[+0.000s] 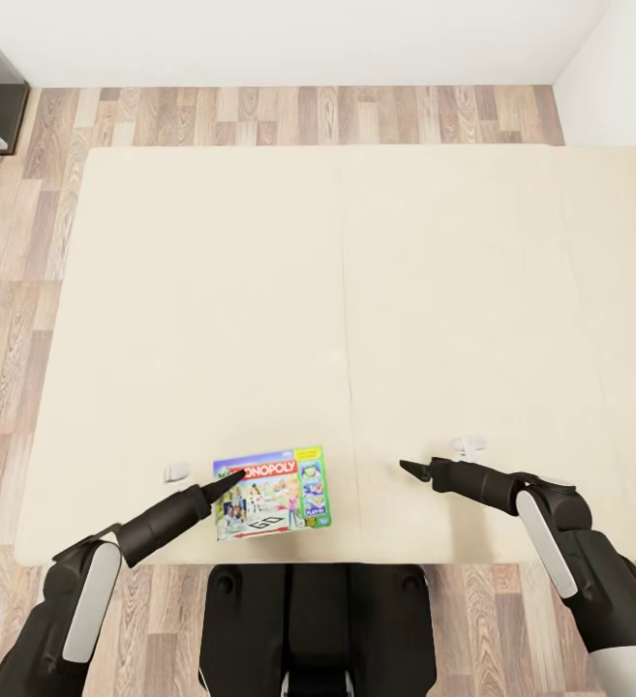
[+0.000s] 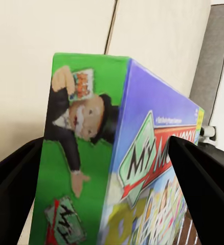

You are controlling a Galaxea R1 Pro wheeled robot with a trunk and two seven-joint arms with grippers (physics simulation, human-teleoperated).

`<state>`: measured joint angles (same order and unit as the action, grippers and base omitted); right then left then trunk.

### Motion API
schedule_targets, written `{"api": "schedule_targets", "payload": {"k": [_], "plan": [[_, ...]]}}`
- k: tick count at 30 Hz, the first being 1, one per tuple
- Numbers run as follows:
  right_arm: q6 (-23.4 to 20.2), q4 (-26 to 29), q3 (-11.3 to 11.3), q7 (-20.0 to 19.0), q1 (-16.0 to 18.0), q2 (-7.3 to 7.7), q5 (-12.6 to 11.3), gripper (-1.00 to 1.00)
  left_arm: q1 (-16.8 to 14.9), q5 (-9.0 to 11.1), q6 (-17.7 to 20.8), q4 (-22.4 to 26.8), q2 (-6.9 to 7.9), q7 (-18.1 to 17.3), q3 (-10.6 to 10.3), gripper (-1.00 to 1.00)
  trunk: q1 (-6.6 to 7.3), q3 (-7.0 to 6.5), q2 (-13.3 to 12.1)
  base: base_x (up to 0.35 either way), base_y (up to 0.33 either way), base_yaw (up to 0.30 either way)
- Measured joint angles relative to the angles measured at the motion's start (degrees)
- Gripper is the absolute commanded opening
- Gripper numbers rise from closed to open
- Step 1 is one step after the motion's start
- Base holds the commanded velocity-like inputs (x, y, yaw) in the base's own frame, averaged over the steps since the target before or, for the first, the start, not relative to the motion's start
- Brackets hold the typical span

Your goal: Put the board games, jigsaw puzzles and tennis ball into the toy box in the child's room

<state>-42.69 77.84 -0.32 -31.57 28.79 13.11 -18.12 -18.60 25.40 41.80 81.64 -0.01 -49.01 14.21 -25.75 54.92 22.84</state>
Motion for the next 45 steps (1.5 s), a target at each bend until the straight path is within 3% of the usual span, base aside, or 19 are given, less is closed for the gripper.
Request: {"api": "schedule_targets", "payload": {"k": [45], "plan": [[-0.20, 0.10, 0.53, -0.15, -0.01, -0.34, 0.32, 1.00, 1.87, 0.42, 2.46, 3.82, -0.55, 1.12, -0.13, -1.00, 0.00, -4.10, 0.00, 0.000, 0.000, 0.000]]}}
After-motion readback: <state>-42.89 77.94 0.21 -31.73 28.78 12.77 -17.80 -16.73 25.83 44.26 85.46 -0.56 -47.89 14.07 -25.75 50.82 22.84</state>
